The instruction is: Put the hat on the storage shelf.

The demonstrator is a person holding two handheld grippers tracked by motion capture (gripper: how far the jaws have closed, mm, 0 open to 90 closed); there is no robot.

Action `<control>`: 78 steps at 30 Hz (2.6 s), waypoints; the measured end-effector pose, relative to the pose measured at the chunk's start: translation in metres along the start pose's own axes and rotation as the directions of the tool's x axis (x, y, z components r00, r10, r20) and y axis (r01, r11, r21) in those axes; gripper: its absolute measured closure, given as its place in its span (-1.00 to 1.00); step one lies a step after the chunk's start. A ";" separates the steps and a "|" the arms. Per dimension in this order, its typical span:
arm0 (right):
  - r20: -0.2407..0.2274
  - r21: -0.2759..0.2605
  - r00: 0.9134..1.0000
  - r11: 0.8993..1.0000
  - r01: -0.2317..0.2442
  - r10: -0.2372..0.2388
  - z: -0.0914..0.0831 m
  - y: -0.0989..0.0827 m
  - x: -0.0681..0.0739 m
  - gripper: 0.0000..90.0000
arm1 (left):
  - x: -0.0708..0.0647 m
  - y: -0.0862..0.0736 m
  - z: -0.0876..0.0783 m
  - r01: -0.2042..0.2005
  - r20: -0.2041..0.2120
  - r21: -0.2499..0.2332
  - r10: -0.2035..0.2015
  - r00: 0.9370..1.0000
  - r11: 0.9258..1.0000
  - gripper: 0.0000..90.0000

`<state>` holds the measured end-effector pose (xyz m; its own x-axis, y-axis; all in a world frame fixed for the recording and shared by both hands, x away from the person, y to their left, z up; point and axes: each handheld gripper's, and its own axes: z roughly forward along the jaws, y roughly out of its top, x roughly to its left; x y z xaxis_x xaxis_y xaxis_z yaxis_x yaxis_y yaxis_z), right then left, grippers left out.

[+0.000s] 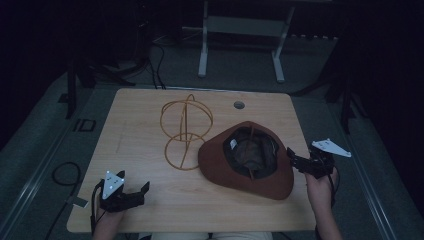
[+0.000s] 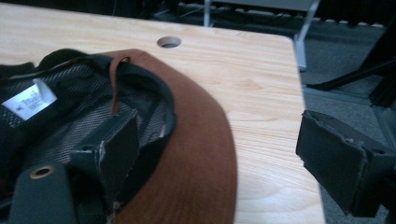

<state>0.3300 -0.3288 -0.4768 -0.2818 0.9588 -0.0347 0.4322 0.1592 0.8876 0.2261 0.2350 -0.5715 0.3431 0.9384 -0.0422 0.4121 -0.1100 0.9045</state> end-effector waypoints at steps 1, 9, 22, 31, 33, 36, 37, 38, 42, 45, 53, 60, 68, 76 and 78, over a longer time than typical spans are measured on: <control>-0.012 0.008 1.000 1.000 0.004 -0.003 0.002 0.002 0.002 -0.71 | 0.000 0.000 0.000 0.002 0.004 -0.001 -0.002 1.000 1.000 -0.91; -0.061 0.093 0.998 0.996 0.014 -0.009 0.025 0.013 0.018 -0.70 | -0.004 0.000 0.001 -0.024 0.007 0.007 0.024 1.000 1.000 -0.91; -0.168 0.245 0.983 0.969 -0.036 0.080 0.081 0.023 0.024 -0.67 | -0.007 0.000 0.004 -0.044 0.022 0.029 0.043 0.999 0.999 -0.91; -0.083 0.304 0.996 0.953 -0.001 0.027 0.110 0.013 0.024 -0.59 | -0.008 0.000 0.004 -0.048 0.019 0.029 0.048 0.999 0.998 -0.91; -0.083 0.302 0.996 0.953 0.009 0.017 0.113 0.011 0.024 -0.47 | -0.008 0.000 0.005 -0.044 0.023 0.030 0.043 0.999 0.999 -0.91; -0.076 0.302 0.997 0.953 0.014 0.010 0.116 0.009 0.025 -0.37 | -0.008 0.000 0.005 -0.044 0.023 0.031 0.043 0.999 0.999 -0.91; -0.081 0.311 0.997 0.950 0.012 0.013 0.119 0.006 0.026 -0.34 | -0.008 0.000 0.005 -0.044 0.020 0.030 0.043 0.999 0.999 -0.91; -0.079 0.311 0.997 0.950 0.016 0.009 0.120 0.005 0.027 -0.31 | -0.008 0.000 0.004 -0.044 0.024 0.031 0.043 0.999 0.999 -0.90; -0.075 0.326 0.997 0.945 0.016 0.009 0.125 -0.001 0.031 -0.27 | -0.008 0.000 0.005 -0.046 0.023 0.038 0.045 0.999 0.998 -0.89; -0.062 0.336 0.998 0.941 0.031 -0.011 0.127 -0.003 0.035 -0.15 | -0.008 0.000 0.006 -0.044 0.022 0.041 0.043 0.999 0.998 -0.89; 0.027 0.352 0.998 0.935 0.040 -0.052 0.127 -0.002 0.038 0.65 | -0.007 0.000 0.005 -0.041 0.016 0.043 0.041 0.999 0.998 -0.89; 0.065 0.272 0.998 0.962 -0.001 -0.017 0.115 0.001 0.034 0.86 | -0.008 0.001 0.007 -0.035 0.018 0.045 0.034 0.999 0.998 -0.89; 0.044 0.184 0.999 0.982 -0.038 0.030 0.086 0.023 0.028 0.87 | -0.010 0.000 0.008 -0.063 0.024 0.055 0.062 0.998 0.996 -0.89; 0.026 0.109 0.998 0.993 -0.054 0.052 0.059 0.043 0.025 0.87 | -0.016 0.009 0.009 -0.063 0.070 0.048 0.059 0.996 0.997 -0.86; 0.024 0.101 0.998 0.993 -0.060 0.058 0.055 0.043 0.024 0.87 | -0.020 0.014 0.008 -0.083 0.080 0.043 0.079 0.994 0.996 -0.85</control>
<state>0.3892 -0.2862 -0.4643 -0.2354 0.9719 0.0060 0.5324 0.1238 0.8374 0.2316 0.2123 -0.5619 0.4415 0.8972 -0.0042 0.4183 -0.2017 0.8856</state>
